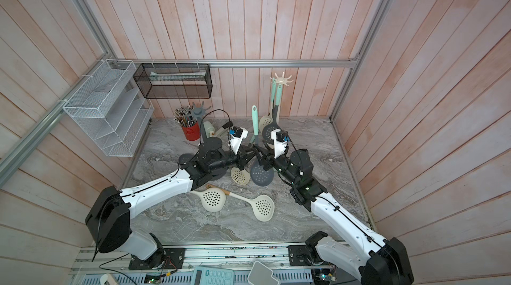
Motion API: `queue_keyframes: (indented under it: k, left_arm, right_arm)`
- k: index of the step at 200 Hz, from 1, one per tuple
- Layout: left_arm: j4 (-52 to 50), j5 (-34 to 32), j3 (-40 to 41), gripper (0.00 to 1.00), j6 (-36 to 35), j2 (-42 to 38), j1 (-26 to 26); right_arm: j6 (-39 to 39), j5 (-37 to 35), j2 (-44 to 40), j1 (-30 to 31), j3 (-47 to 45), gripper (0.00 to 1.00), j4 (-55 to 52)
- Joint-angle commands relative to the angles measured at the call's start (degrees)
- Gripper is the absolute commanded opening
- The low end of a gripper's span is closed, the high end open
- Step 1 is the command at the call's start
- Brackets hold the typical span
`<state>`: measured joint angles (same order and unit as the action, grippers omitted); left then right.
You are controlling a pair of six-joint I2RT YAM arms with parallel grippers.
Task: Hang the skimmer on the kitchen utensil rack
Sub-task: Pick up the skimmer from the center of the board.
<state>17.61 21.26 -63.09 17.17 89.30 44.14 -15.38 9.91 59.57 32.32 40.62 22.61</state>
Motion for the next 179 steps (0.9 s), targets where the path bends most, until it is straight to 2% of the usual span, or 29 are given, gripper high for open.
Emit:
queue_keyframes:
  k: [1, 45, 73, 117, 136, 179]
  left_arm:
    - [1.34, -1.43, 0.33, 0.00, -0.75, -0.80, 0.51]
    - [0.41, -1.57, 0.68, 0.00, -2.91, -1.05, 1.29]
    - [0.85, -2.06, 1.31, 0.00, -3.12, -1.30, 1.49]
    - [0.24, -2.44, 0.79, 0.00, -3.17, -1.29, 1.48]
    - [0.13, -2.71, 0.33, 0.00, -3.03, -1.08, 1.48]
    - [-0.91, -2.36, -1.33, 0.00, -2.76, -0.36, 1.48]
  right_arm:
    - [1.78, -2.88, 1.45, 0.63, 3.44, 0.52, -0.37]
    - [4.45, -3.83, 3.45, 0.67, 7.19, 0.48, -2.84]
    - [5.27, -3.94, 5.04, 0.71, 9.15, 0.41, -4.22]
    - [5.33, -3.24, 5.74, 0.64, 8.74, 0.30, -3.90]
    - [5.62, -2.90, 5.40, 0.64, 7.91, 0.30, -3.24]
    - [7.05, -3.31, 5.67, 0.17, 7.69, 0.16, -3.96]
